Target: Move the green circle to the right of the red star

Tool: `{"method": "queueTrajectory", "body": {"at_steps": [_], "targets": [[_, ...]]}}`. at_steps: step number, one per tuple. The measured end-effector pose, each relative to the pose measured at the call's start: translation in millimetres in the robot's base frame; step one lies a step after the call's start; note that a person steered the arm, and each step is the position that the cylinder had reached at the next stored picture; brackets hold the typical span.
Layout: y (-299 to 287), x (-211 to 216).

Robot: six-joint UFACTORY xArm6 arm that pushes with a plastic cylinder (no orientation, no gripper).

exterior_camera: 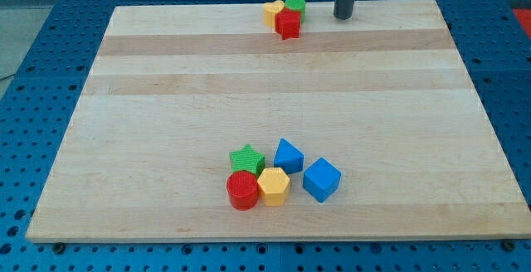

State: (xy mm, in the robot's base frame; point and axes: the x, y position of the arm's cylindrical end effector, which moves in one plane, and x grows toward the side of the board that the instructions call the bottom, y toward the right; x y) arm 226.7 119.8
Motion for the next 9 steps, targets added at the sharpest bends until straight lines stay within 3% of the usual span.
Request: {"method": "queueTrajectory", "body": {"at_steps": [2,3,4,5,6,7,8,9], "targets": [[7,16],[-22,75],[-72,115],[-151,121],[-223,88],[-258,30],[-248,-33],[-228,-34]]}}
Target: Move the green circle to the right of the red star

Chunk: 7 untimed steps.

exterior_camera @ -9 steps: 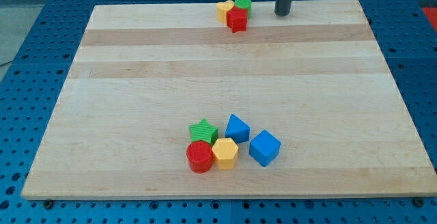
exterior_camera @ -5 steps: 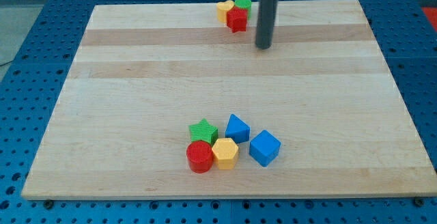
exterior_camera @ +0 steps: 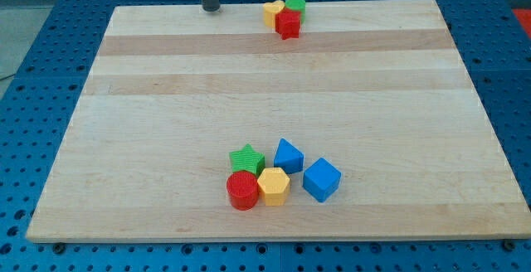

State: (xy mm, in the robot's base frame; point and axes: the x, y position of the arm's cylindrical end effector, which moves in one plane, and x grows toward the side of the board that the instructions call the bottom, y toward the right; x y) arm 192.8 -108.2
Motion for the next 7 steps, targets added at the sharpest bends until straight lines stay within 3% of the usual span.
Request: {"method": "queueTrajectory", "body": {"at_steps": [2,4,7], "targets": [[113,1],[182,28],[172,0]]}}
